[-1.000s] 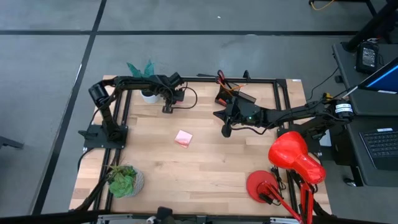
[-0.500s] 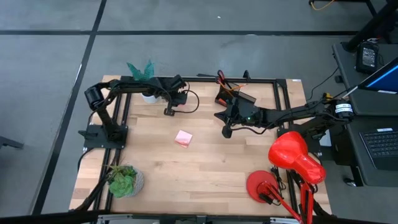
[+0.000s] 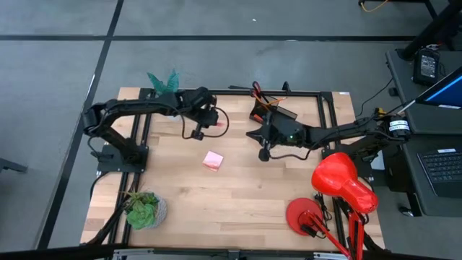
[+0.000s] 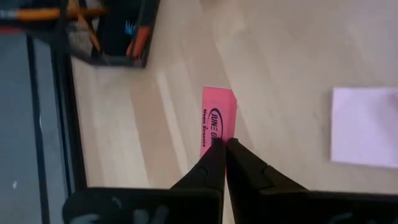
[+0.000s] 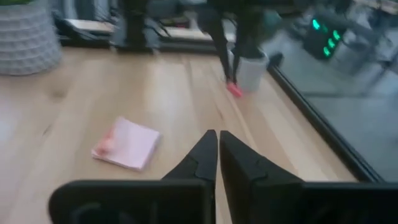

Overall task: Pick and place office supplies into organizer
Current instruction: Put the pink eraser into the black desk organizer

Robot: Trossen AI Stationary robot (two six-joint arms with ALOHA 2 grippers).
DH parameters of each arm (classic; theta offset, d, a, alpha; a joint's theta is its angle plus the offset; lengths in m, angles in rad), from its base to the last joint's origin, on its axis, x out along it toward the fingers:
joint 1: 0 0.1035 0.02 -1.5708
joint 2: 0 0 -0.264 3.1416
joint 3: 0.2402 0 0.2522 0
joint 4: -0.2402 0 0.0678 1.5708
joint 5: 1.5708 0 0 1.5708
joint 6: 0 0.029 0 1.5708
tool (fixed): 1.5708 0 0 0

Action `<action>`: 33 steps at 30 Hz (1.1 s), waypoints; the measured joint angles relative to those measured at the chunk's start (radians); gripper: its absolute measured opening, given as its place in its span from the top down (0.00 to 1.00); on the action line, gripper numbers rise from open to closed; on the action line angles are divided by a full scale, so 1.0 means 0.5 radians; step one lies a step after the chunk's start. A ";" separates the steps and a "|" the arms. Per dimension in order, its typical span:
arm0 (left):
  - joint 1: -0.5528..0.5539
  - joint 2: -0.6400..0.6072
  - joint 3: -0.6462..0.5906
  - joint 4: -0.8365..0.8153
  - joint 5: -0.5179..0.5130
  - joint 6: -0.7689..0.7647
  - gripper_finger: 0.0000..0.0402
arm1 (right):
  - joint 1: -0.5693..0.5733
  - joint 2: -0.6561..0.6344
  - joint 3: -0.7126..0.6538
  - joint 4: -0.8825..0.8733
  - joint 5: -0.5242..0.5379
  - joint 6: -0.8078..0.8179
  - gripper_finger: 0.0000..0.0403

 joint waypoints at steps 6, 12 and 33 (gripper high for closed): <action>-0.133 -0.006 0.001 0.084 0.000 -0.051 1.00 | 0.102 -0.001 0.001 0.090 -0.018 -0.303 0.84; -0.261 0.002 0.001 0.176 0.000 -0.052 1.00 | 0.175 -0.001 0.001 0.095 0.034 -0.415 0.70; -0.405 -0.001 0.001 0.242 -0.006 -0.151 1.00 | 0.197 0.525 0.671 -0.534 0.294 -0.562 0.54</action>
